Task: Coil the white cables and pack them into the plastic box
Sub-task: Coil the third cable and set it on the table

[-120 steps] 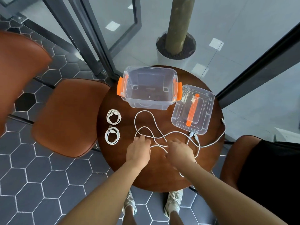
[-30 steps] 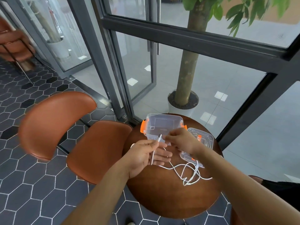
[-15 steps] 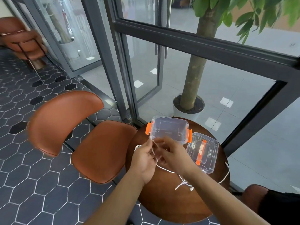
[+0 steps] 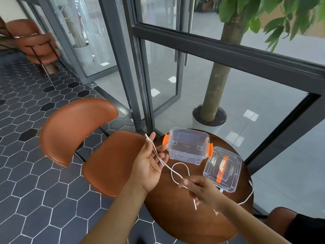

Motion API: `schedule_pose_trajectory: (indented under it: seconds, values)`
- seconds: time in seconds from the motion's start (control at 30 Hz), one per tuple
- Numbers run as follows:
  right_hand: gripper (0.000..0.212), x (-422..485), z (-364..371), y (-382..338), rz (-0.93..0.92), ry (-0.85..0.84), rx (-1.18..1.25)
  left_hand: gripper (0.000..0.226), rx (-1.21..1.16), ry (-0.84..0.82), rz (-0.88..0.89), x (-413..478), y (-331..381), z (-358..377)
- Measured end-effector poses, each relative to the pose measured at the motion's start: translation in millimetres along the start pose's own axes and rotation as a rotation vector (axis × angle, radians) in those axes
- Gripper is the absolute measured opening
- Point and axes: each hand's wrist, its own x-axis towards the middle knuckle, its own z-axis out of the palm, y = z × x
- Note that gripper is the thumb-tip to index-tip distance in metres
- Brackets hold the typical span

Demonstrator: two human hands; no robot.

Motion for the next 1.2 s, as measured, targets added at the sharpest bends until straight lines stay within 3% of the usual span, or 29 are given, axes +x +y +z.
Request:
schedule_pose_trajectory:
  seconds: [0.17, 0.27, 0.37, 0.5, 0.6, 0.73, 0.8, 1.0, 1.1, 1.2]
  values:
    - [0.044, 15, -8, 6, 0.171, -0.135, -0.203, 0.036, -0.013, -0.149, -0.135, -5, -2, -5]
    - [0.039, 32, -13, -17, 0.191, -0.037, -0.370, 0.030, 0.044, -0.276, -0.211, -9, -6, -7]
    - [0.033, 48, -22, -47, 0.156, 0.065, -0.258, 0.027, 0.235, -0.327, -0.249, -12, -7, -11]
    - [0.036, 59, -34, -83, 0.135, -0.007, -0.019, 0.025, 0.579, -0.300, -0.297, -14, -5, -14]
    - [0.038, 57, -26, -106, 0.092, -0.060, -0.165, 0.024, 0.834, -0.242, -0.290, -13, -4, -16]
    - [0.025, 48, -13, -122, -0.036, 0.058, -0.427, 0.027, 1.046, -0.165, -0.279, -14, -10, -19]
    - [0.012, 41, -3, -122, -0.100, 0.092, -0.535, 0.029, 0.987, -0.091, -0.220, -14, -14, -19]
    - [0.003, 34, 20, -92, -0.089, 0.244, -0.387, 0.028, 0.624, 0.025, -0.162, -7, -17, -20]
    - [0.014, 34, 26, -77, -0.085, 0.335, -0.407, 0.029, 0.394, 0.031, -0.178, -8, -17, -16]
    - [0.014, 29, 32, -68, -0.115, 0.314, -0.326, 0.039, 0.170, -0.045, -0.216, -9, -15, -9]
